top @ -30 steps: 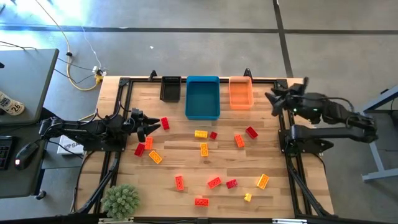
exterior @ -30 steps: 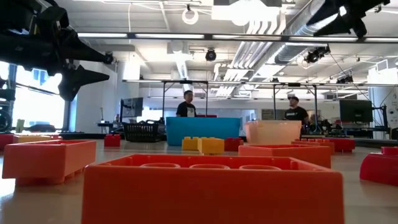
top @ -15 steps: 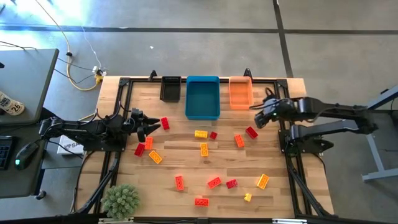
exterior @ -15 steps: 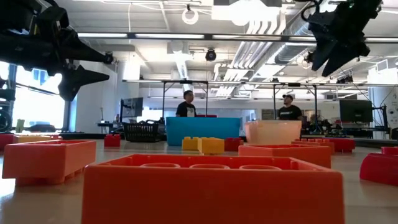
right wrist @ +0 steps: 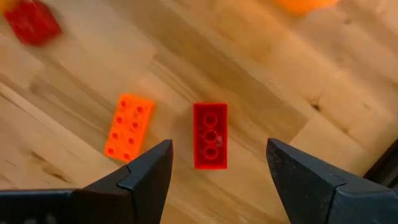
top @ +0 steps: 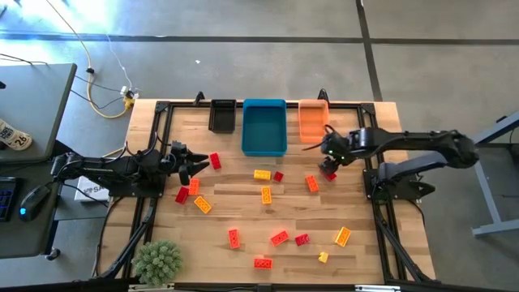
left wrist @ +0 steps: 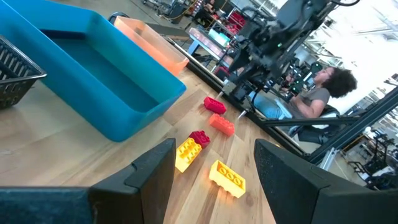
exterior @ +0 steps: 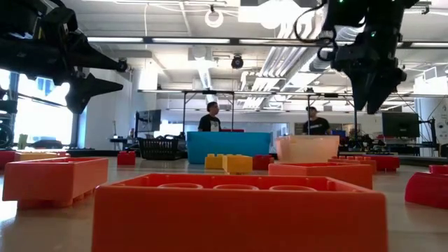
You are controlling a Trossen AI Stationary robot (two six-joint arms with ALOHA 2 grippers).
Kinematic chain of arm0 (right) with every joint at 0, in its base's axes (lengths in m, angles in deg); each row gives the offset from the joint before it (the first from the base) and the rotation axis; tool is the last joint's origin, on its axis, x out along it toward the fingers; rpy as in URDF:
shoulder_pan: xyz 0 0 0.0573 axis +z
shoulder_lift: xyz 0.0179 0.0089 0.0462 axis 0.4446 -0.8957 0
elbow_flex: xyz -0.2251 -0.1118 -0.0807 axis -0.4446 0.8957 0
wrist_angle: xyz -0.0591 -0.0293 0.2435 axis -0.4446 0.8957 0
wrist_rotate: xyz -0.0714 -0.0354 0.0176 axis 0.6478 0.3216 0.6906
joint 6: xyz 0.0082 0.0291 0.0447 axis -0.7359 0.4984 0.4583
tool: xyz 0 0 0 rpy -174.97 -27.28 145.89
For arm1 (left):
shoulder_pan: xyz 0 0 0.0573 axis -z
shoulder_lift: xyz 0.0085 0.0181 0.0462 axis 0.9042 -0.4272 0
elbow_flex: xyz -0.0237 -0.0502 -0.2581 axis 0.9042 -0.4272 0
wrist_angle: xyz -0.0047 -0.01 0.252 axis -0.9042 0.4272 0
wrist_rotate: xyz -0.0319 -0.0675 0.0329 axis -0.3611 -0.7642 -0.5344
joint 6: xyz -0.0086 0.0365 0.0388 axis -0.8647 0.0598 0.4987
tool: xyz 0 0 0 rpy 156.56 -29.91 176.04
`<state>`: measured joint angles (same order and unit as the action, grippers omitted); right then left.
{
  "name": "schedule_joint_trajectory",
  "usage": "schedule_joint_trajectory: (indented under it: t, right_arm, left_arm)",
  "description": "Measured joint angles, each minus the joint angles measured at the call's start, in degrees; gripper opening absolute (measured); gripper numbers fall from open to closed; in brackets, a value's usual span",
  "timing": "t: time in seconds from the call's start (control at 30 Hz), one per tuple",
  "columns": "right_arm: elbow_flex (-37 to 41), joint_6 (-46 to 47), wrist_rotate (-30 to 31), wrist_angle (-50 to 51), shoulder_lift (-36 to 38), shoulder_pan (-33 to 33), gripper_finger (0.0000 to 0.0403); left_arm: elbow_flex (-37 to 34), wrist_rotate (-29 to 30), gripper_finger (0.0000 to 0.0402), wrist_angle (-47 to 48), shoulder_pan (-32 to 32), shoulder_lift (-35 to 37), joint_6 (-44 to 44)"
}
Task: Sort & place blocks by color
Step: Put the red game piece into the orange bin
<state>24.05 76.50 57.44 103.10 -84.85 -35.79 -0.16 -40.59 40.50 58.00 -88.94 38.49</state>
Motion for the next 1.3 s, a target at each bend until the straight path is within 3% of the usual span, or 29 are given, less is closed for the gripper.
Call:
schedule_joint_trajectory:
  t: [0.5, 1.03, 1.3]
  right_arm:
    - [0.0, -4.0, -5.8, -2.8, -15.2, -0.8, 0.0248]
    - [0.0, -4.0, -2.3, -6.5, -27.0, -1.1, 0.0248]
    - [-0.2, -4.2, -2.9, -7.4, -28.5, -2.1, 0.024]
  left_arm:
    - [0.0, -0.7, 0.0207, 0.2, 0.0, 0.0, 0.0]
    - [0.0, -0.7, 0.0207, 0.2, 0.0, 0.0, 0.0]
    - [0.0, -0.7, 0.0207, 0.2, 0.0, 0.0, 0.0]
